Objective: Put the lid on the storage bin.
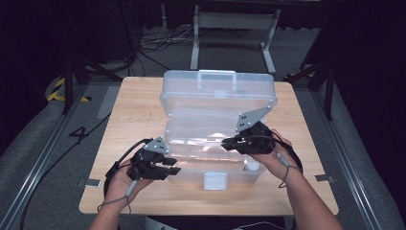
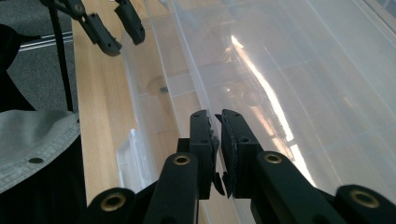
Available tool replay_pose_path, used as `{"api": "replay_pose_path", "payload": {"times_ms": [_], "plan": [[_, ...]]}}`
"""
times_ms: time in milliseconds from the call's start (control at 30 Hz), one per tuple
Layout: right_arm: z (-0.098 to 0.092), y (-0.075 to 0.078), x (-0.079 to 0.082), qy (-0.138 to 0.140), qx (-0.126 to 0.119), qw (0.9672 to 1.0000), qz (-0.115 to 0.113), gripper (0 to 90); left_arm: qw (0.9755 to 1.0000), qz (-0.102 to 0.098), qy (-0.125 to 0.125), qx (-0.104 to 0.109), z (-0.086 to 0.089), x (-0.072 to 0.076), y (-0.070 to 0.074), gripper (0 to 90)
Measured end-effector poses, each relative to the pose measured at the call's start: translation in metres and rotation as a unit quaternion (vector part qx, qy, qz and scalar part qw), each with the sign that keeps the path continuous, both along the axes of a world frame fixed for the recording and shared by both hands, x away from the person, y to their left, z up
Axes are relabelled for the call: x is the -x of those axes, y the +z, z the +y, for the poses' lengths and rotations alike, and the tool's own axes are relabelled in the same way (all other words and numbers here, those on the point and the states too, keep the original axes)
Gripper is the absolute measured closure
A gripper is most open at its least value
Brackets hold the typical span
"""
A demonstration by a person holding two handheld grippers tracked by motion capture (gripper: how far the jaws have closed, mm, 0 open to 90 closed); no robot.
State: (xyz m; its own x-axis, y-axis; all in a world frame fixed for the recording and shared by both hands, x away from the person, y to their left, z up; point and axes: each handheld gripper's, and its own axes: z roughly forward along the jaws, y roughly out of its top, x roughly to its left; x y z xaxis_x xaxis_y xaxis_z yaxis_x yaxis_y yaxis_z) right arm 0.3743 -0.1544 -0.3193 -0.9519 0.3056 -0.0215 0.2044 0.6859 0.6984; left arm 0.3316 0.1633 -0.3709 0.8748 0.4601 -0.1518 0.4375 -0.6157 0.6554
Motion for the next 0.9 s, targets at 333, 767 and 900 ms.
{"api": "replay_pose_path", "payload": {"times_ms": [333, 767, 900], "plan": [[-0.001, -0.001, 0.001, -0.002, -0.003, 1.0, 0.001, 83.9, 0.9987, -0.015, 0.011, 0.048, 0.015, -0.002, 0.024, 66.6], [-0.001, -0.003, 0.003, -0.007, -0.003, 1.0, 0.001, 83.7, 0.9898, -0.034, 0.022, 0.137, 0.03, -0.005, 0.057, 83.4], [-0.001, -0.003, 0.004, -0.008, -0.003, 1.0, 0.0, 83.7, 0.9869, -0.042, 0.033, 0.152, 0.034, -0.006, 0.064, 86.8]]}}
